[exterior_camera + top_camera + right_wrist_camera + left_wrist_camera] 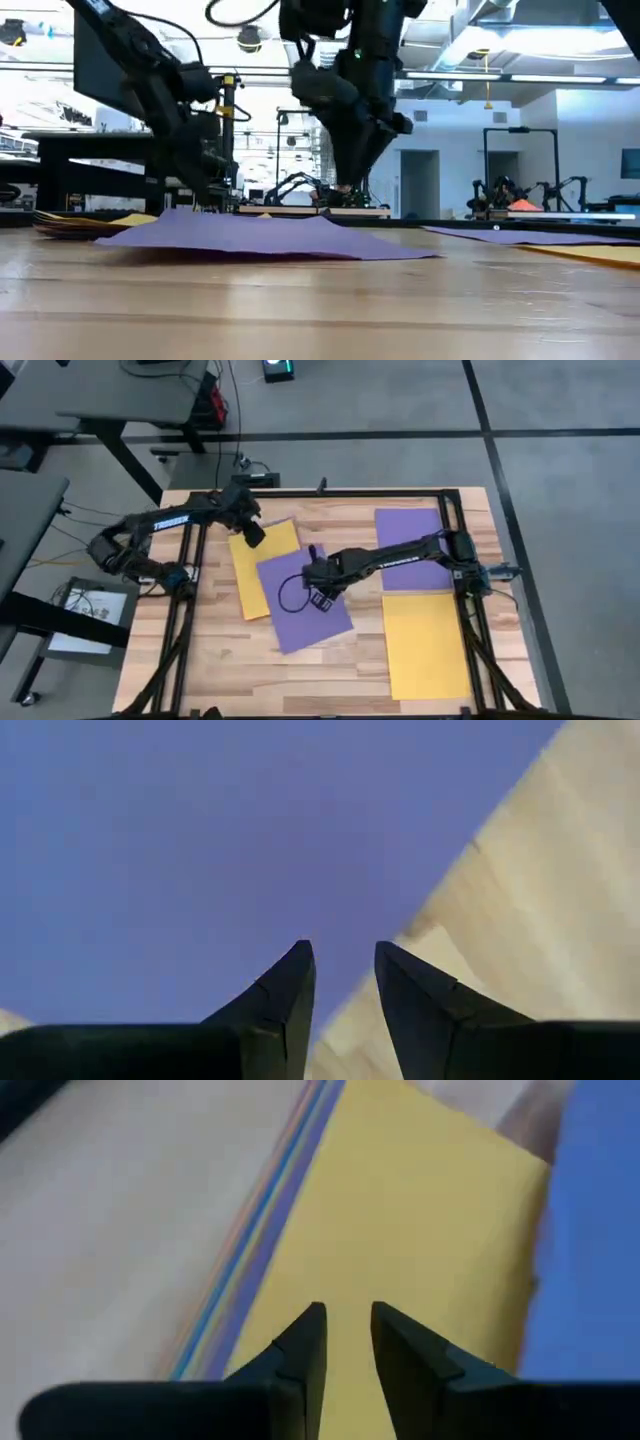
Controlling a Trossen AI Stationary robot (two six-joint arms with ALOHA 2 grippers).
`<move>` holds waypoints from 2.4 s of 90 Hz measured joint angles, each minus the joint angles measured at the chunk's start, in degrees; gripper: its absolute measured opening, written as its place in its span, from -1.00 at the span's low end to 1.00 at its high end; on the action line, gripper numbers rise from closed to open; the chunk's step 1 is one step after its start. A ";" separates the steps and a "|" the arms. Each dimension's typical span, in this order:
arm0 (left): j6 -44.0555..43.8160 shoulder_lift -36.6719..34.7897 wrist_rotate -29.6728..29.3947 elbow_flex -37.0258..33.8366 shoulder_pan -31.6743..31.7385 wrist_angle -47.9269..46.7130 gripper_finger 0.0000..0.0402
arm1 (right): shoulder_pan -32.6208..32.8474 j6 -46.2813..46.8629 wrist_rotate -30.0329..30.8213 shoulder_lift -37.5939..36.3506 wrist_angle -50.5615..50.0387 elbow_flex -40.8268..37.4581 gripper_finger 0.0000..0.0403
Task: Organize paper
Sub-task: Stack the purple paper on the top right purple paper
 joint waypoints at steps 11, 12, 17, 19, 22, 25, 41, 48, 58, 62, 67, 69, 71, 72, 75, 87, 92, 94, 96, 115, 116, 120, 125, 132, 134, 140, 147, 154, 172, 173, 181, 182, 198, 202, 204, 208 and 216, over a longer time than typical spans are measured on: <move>-0.44 -4.10 2.10 0.21 -4.22 -6.20 -0.67 | -1.58 -9.29 0.07 -0.93 -3.70 0.00 -0.50; -0.48 -4.27 2.15 0.20 -4.84 -6.94 -0.67 | -1.70 -10.09 0.08 -1.00 -3.75 -0.02 -0.50; -1.04 -4.79 2.23 0.20 -8.27 -10.11 -0.67 | -2.69 -14.32 -0.01 -1.70 -3.27 -1.07 -0.50; -1.51 -4.84 2.18 0.20 -9.71 -11.40 -0.67 | -3.12 -15.89 -0.28 -1.88 -2.80 -1.73 -0.50; -2.38 -4.85 1.67 0.20 -11.73 -13.77 -0.67 | -3.94 -18.06 -0.96 -2.27 -1.62 -2.88 -0.50; -3.38 -4.61 0.75 0.20 -13.78 -16.35 -0.67 | -4.83 -19.76 -1.70 -2.91 -0.18 -4.30 -0.50; -10.42 -2.37 -2.70 -1.25 -24.38 -18.78 -0.67 | -10.03 -24.51 -7.45 -7.07 8.20 -15.24 -0.50; -12.82 -0.83 -3.15 -1.75 -28.12 -17.27 -0.67 | -11.76 -26.15 -9.04 -9.13 12.67 -20.35 -0.50; -16.24 2.33 -3.60 -2.38 -32.37 -15.53 -0.67 | -12.86 -27.70 -9.32 -10.39 17.77 -25.65 -0.50; -17.48 4.01 -4.17 -2.46 -33.82 -14.96 -0.67 | -13.18 -28.69 -9.35 -10.43 19.34 -26.77 -0.50; -18.93 5.98 -5.76 -2.46 -35.60 -13.75 -0.67 | -13.30 -29.77 -9.35 -10.43 21.10 -27.70 -0.50; -19.23 6.65 -6.46 -2.46 -36.22 -13.07 -0.67 | -13.29 -30.26 -9.35 -10.40 21.67 -27.94 -0.50; -19.38 7.32 -7.11 -2.46 -36.83 -12.21 -0.67 | -13.24 -30.70 -9.36 -10.33 22.40 -28.15 -0.50; -19.47 7.64 -7.34 -2.46 -37.10 -11.71 -0.67 | -13.20 -30.88 -9.37 -10.31 22.81 -28.25 -0.50; -19.80 8.52 -7.70 -2.46 -37.75 -9.98 -0.67 | -13.06 -31.51 -9.39 -10.26 23.95 -28.45 -0.50; -22.84 11.02 -8.06 -1.83 -39.24 -4.99 -0.67 | -12.90 -34.23 -9.55 -10.21 27.52 -28.58 -0.50; -23.80 11.72 -8.08 -1.19 -39.33 -3.33 -0.67 | -12.97 -34.22 -9.58 -10.21 28.67 -28.57 -0.50; -24.10 11.89 -8.08 -0.89 -39.31 -3.06 -0.67 | -12.97 -34.23 -9.75 -10.21 28.81 -28.57 -0.50; -24.31 11.95 -8.10 -0.61 -39.31 -2.89 -0.67 | -13.04 -34.25 -10.20 -10.21 28.95 -28.57 -0.50; -23.24 11.91 -8.90 1.17 -39.26 -3.02 -0.67 | -13.88 -32.68 -15.25 -10.21 29.50 -28.57 -0.50; -23.26 11.91 -8.91 1.17 -39.26 -3.28 -0.67 | -13.99 -32.29 -15.28 -10.27 29.40 -28.57 -0.50; -23.41 11.91 -9.18 1.17 -39.26 -4.41 -0.67 | -14.59 -30.55 -15.45 -10.65 28.82 -28.57 -0.50; -23.61 11.89 -9.81 0.94 -39.26 -5.65 -0.67 | -15.53 -27.87 -15.47 -11.16 28.71 -28.57 -0.50; -24.54 11.89 -10.29 -0.15 -39.26 -6.19 -0.67 | -17.36 -24.76 -16.27 -12.19 27.77 -28.57 -0.48; -24.86 11.89 -10.33 -0.46 -39.26 -6.24 -0.67 | -17.95 -23.89 -16.95 -12.39 27.73 -28.57 -0.48; -25.20 11.82 -10.31 -0.94 -39.26 -6.06 -0.67 | -19.88 -21.54 -19.41 -13.01 27.12 -28.55 -0.44; -25.14 11.80 -10.33 -1.02 -39.26 -5.95 -0.67 | -22.17 -19.24 -22.47 -13.18 26.59 -28.52 -0.35; -25.10 11.57 -10.33 -1.04 -39.26 -5.67 -0.67 | -24.09 -17.63 -25.03 -13.10 26.10 -28.52 -0.23; -24.18 11.45 -10.33 -1.06 -39.26 -5.52 -0.67 | -25.52 -15.12 -25.76 -13.02 26.48 -28.52 0.07; -24.12 11.45 -10.33 -1.06 -39.26 -5.52 -0.67 | -25.49 -14.93 -25.79 -13.01 26.50 -28.52 0.09; -23.00 11.45 -10.33 -1.06 -39.26 -5.52 -0.67 | -24.71 -13.30 -25.77 -13.01 27.06 -28.70 0.15; -22.89 11.45 -10.33 -1.06 -39.26 -5.52 -0.67 | -24.53 -12.94 -25.76 -13.01 27.38 -28.82 0.15; -21.47 11.45 -10.60 -1.08 -39.26 -5.36 -0.67 | -21.34 -4.56 -24.56 -12.94 33.79 -33.87 0.16; -21.40 11.45 -10.60 -1.09 -39.26 -5.31 -0.67 | -20.44 -2.93 -23.13 -12.94 35.82 -35.38 0.15; -21.37 11.45 -10.60 -1.09 -39.26 -5.23 -0.67 | -20.05 -2.34 -22.21 -12.94 37.07 -36.15 0.15; -21.19 11.45 -10.62 -1.09 -39.26 -4.89 -0.67 | -19.31 -1.04 -21.79 -13.19 39.56 -37.63 0.14; -20.15 11.45 -10.62 -1.09 -39.26 -4.11 -0.67 | -18.44 0.83 -21.64 -13.34 43.12 -39.41 0.13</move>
